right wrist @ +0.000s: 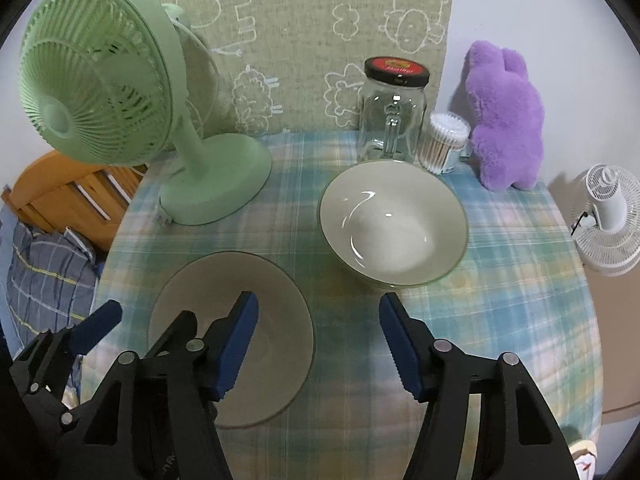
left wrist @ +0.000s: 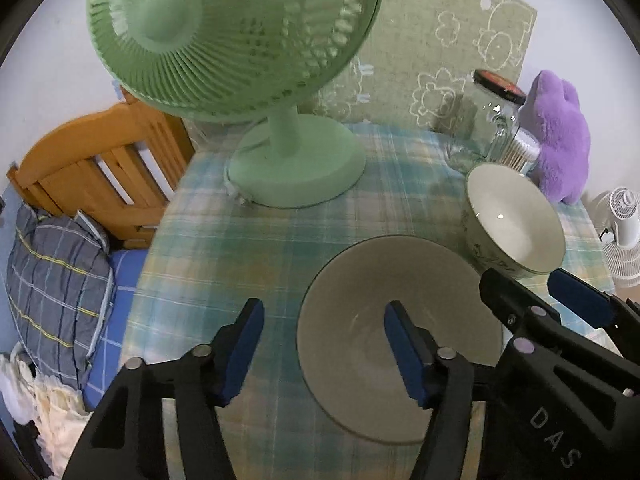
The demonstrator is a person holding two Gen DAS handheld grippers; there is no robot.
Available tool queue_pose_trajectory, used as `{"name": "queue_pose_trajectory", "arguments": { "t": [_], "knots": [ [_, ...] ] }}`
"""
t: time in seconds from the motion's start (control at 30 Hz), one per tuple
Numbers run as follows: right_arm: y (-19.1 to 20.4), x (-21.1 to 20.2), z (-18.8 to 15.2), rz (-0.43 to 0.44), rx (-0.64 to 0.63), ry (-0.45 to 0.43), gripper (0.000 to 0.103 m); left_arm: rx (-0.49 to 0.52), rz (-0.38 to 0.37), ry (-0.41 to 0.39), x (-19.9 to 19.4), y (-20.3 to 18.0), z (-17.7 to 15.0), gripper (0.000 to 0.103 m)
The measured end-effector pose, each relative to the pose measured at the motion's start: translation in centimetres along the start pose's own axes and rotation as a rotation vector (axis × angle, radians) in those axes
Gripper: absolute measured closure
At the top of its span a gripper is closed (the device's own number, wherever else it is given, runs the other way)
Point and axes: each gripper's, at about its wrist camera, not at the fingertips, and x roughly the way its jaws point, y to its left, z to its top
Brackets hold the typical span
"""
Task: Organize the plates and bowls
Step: 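Grip the rim of the second grey plate with both grippers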
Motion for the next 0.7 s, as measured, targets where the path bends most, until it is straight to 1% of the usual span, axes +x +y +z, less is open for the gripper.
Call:
{"name": "queue_pose_trajectory", "arguments": {
  "t": [0.07,0.13,0.17,0.23,0.3,0.33,0.37,0.43,0.7],
  "knots": [
    [0.0,0.9,0.1,-0.005,0.001,0.011,0.044,0.001,0.007,0.013,0.9,0.0,0.1,0.047],
    [0.0,1.6,0.2,-0.002,0.008,0.025,0.047,0.003,0.011,0.020,1.5,0.0,0.1,0.055],
    [-0.1,2.1,0.2,-0.002,0.011,0.032,0.050,0.004,0.011,0.027,1.9,0.0,0.2,0.057],
    [0.0,2.8,0.3,-0.001,0.012,0.046,0.054,0.005,0.009,0.039,2.4,0.0,0.1,0.066],
    [0.3,3.4,0.3,0.010,0.007,0.061,0.061,0.005,0.020,0.049,3.0,-0.1,0.0,0.073],
    [0.4,3.7,0.3,0.011,0.004,0.067,0.069,0.009,0.037,0.052,3.2,-0.1,0.0,0.077],
    [0.5,4.0,0.3,0.006,-0.003,0.073,0.076,0.013,0.041,0.054,3.4,-0.2,0.0,0.079],
    [0.8,4.6,0.2,0.019,-0.010,0.085,0.080,0.008,0.035,0.053,3.5,-0.1,0.0,0.080],
    [1.0,4.6,0.3,0.005,0.002,0.075,0.080,0.008,0.013,0.053,3.7,0.2,0.1,0.081]
  ]
}}
